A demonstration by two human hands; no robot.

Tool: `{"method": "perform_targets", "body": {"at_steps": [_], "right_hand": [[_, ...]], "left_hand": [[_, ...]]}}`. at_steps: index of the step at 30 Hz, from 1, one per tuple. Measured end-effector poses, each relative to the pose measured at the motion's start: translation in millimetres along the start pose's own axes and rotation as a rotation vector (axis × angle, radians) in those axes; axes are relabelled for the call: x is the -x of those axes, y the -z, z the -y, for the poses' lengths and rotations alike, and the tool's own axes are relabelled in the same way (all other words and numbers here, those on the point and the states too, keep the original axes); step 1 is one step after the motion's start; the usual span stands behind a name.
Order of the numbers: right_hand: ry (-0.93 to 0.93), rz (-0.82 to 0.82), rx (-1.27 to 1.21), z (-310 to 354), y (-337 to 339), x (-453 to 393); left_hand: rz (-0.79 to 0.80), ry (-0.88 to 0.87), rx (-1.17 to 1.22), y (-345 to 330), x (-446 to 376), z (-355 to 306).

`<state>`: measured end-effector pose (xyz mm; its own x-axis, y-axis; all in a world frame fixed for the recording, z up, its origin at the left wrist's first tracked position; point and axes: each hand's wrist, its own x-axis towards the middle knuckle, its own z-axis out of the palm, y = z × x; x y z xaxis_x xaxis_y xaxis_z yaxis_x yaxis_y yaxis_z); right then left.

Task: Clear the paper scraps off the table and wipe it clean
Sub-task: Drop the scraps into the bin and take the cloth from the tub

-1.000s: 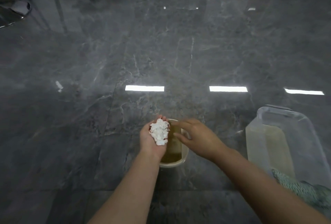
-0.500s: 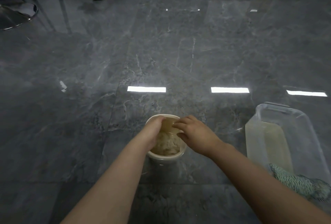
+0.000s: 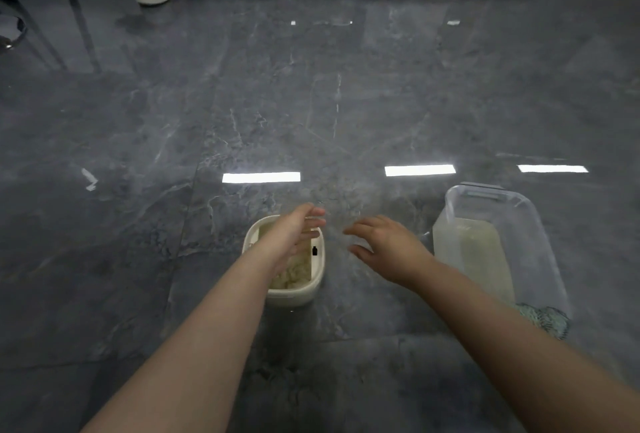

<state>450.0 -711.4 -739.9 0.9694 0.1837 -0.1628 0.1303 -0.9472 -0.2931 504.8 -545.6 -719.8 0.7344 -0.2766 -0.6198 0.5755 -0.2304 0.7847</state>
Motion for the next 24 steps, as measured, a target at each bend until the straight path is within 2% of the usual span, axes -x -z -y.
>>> {"method": "perform_targets", "body": {"at_steps": [5,10,12,17,20,24], "right_hand": [[-0.125,-0.064,-0.008,-44,10,40],[-0.329,-0.081,-0.067,-96,19,90],[-0.443,-0.082,-0.105,-119,20,109],[-0.600,0.073,-0.140,-155,11,139],[-0.612,0.149,-0.174,-160,-3,148],[-0.617,0.319,-0.108,-158,-14,154]], "left_hand": [[0.036,-0.137,-0.170,-62,-10,-12],[0.207,-0.090,-0.317,-127,-10,4],[0.223,-0.153,-0.438,-153,-9,17],[0.241,-0.372,-0.765,-207,-4,38],[0.227,-0.417,-0.977,-224,-3,47],[0.221,-0.473,-1.092,-232,-1,52]]}}
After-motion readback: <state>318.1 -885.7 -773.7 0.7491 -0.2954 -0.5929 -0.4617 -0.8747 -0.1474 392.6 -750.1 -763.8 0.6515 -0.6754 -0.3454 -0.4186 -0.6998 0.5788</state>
